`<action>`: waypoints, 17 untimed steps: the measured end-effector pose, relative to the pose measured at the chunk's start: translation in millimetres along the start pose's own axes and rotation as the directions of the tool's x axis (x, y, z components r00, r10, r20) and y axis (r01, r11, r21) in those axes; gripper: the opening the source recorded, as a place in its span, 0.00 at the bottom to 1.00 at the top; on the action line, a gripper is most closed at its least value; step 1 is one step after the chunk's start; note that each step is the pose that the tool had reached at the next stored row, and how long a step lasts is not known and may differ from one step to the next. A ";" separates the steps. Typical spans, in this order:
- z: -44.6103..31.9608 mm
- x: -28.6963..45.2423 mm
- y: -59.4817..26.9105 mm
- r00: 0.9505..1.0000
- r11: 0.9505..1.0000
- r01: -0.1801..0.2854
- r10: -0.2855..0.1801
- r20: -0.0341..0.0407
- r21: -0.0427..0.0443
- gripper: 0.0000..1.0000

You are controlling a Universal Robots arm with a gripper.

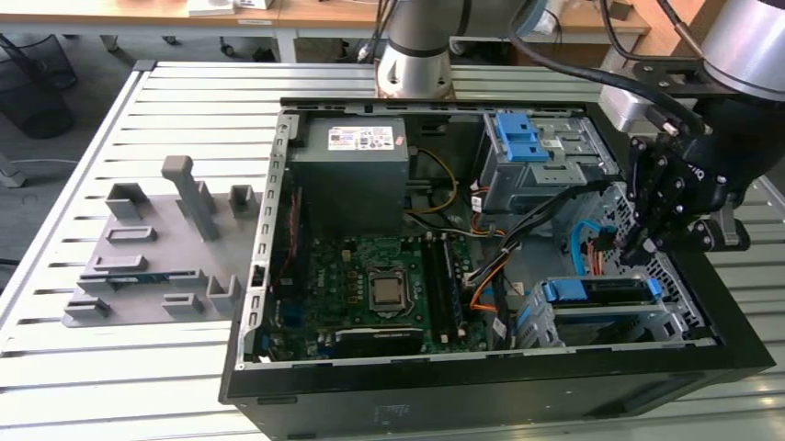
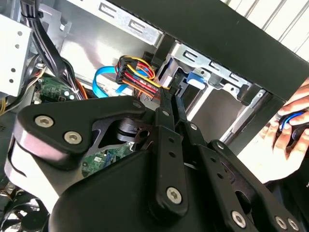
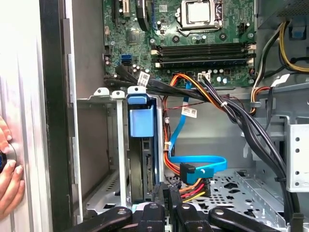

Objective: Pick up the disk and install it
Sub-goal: 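Insert the first disk wire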

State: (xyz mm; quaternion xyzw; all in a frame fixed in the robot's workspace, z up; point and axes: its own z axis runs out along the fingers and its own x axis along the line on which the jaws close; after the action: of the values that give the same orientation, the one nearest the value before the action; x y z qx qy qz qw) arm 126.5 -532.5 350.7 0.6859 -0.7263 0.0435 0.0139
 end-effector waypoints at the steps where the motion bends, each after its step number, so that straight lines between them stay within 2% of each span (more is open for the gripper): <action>1: 0.6 1.4 1.0 1.000 1.000 0.000 0.000 0.002 0.002 0.16; 3: 2.2 4.7 2.5 1.000 1.000 -0.001 0.001 0.012 0.004 0.16; 4: 2.7 6.4 2.6 1.000 1.000 -0.001 0.001 0.020 0.003 0.16; 5: 3.1 7.9 2.5 0.999 1.000 -0.002 0.002 0.033 0.003 0.16; 8: 3.6 11.4 2.8 0.997 1.000 -0.004 0.004 0.083 0.000 0.16; 10: 4.1 13.8 2.9 0.994 1.000 -0.005 0.005 0.107 -0.001 0.16; 11: 4.5 15.3 3.0 0.994 1.000 -0.005 0.005 0.113 -0.001 0.16; 12: 5.0 17.0 3.0 0.993 1.000 -0.004 0.005 0.115 -0.001 0.16; 17: 7.9 23.2 2.9 0.993 1.000 0.002 -0.002 0.115 0.000 0.16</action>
State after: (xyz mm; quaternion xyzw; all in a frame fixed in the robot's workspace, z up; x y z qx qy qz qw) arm 122.6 -556.1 344.6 0.6878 -0.7253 0.0036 -0.0279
